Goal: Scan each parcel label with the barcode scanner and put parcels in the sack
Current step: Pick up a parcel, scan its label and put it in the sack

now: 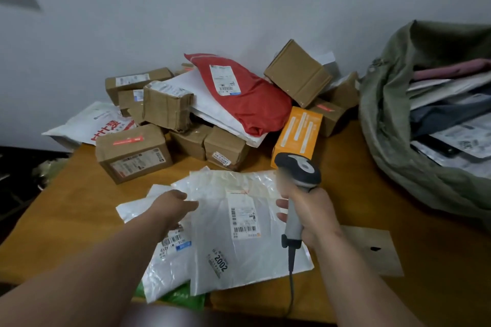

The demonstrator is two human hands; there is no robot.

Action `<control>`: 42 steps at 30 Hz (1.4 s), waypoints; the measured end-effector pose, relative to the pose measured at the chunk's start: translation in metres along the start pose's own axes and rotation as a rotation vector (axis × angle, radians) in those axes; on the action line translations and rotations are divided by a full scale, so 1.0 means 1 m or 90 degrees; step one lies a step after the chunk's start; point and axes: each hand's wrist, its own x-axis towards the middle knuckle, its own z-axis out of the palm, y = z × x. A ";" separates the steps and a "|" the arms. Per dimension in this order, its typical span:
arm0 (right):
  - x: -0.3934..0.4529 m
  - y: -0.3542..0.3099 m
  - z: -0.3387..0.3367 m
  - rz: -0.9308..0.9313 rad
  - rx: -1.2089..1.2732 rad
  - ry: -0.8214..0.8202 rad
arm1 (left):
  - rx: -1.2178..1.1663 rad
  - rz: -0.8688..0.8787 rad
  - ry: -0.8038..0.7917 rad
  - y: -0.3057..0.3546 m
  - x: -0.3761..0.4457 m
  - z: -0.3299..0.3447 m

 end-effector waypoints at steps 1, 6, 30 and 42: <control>0.002 0.004 0.001 0.009 -0.005 0.000 | -0.004 -0.012 -0.005 -0.004 0.001 0.004; 0.003 0.023 0.001 0.052 -0.027 -0.003 | -0.032 -0.029 0.002 -0.017 0.007 0.026; -0.033 0.033 0.022 0.082 0.006 -0.085 | -0.376 0.059 -0.111 0.000 0.030 -0.013; -0.089 -0.028 0.071 -0.141 -0.082 -0.155 | -0.672 0.212 -0.070 0.061 -0.007 -0.112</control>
